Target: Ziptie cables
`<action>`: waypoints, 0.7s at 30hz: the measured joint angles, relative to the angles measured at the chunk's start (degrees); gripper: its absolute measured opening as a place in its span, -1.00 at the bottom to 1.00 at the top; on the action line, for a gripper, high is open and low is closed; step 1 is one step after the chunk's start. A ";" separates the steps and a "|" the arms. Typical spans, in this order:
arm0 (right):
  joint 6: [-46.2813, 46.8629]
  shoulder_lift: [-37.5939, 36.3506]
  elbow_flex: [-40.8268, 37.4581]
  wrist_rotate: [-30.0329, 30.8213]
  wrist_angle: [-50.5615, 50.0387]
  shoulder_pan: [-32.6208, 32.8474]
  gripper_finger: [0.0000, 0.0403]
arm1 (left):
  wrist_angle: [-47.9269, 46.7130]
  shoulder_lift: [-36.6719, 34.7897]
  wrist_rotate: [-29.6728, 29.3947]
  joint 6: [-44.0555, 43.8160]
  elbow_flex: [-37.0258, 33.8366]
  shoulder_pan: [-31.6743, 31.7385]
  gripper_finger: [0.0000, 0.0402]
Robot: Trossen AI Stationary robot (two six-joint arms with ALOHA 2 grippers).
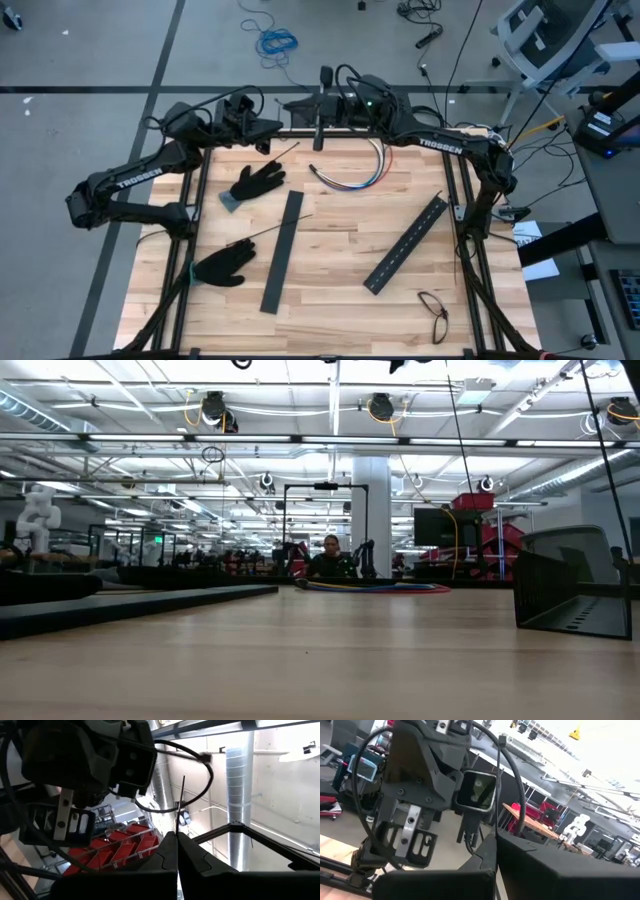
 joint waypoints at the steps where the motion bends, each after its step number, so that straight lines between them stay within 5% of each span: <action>1: -0.08 0.00 0.00 0.00 -0.02 0.04 -1.00 | 0.01 0.00 -0.02 0.01 0.00 0.00 -1.00; 21: -1.11 0.00 0.02 0.48 -0.81 -0.83 -1.00 | 3.02 -0.02 0.23 -0.96 0.00 0.21 -1.00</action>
